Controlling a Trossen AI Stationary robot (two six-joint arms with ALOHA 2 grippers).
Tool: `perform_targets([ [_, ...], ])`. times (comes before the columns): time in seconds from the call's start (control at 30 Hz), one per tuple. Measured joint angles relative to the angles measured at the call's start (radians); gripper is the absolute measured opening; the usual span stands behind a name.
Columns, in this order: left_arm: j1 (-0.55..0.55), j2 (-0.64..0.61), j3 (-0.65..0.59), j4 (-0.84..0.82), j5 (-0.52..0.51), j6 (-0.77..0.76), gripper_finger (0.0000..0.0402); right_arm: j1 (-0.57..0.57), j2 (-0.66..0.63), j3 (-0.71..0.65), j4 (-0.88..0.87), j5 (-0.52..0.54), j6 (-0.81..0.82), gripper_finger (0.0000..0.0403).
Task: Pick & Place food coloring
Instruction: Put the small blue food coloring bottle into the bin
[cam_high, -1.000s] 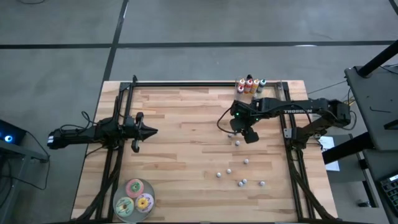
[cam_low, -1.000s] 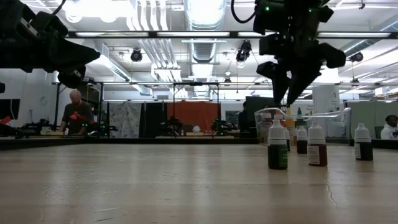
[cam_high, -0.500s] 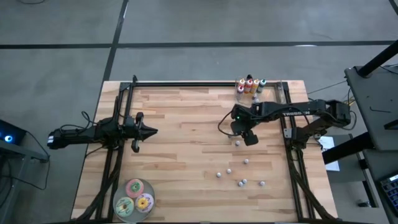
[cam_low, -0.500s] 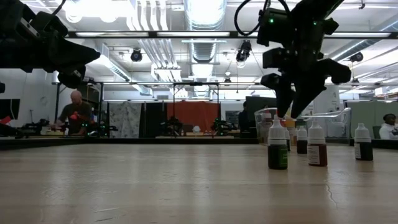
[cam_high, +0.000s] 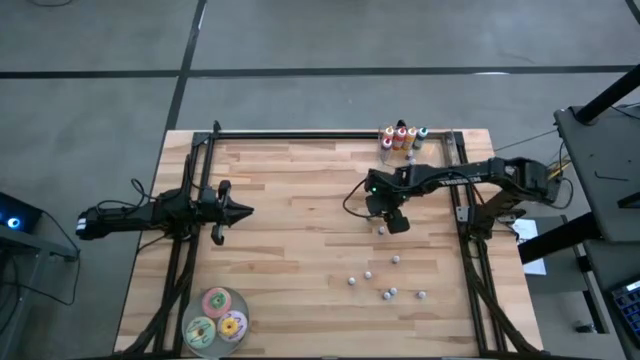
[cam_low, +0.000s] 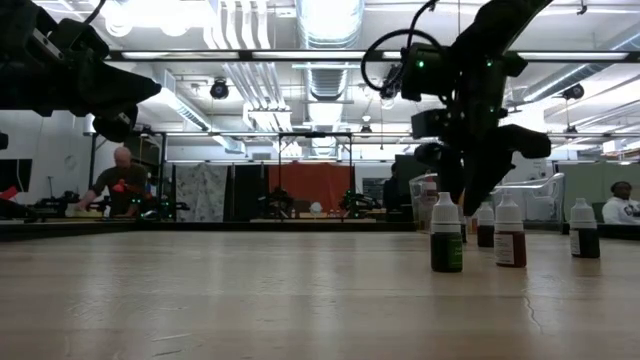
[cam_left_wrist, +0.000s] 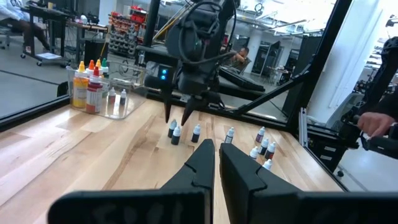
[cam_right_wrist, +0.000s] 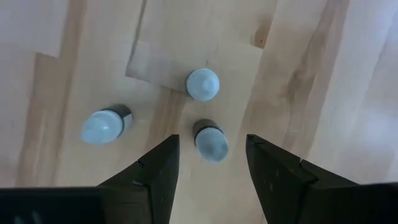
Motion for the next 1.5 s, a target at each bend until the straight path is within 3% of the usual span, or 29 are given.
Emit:
perform_targets([
  [0.4,0.0,0.0,0.0,0.0,0.0,0.0,0.0,-0.008,0.034,0.003,0.013,0.001,-0.004,0.0169],
  [1.03,0.0,0.0,0.0,0.0,0.0,0.0,0.0,-0.009,0.035,0.003,0.015,-0.006,-0.011,0.0068],
  [1.5,0.0,0.0,0.0,0.0,0.0,0.0,0.0,-0.021,-0.005,0.053,-0.045,-0.007,0.021,0.006],
])
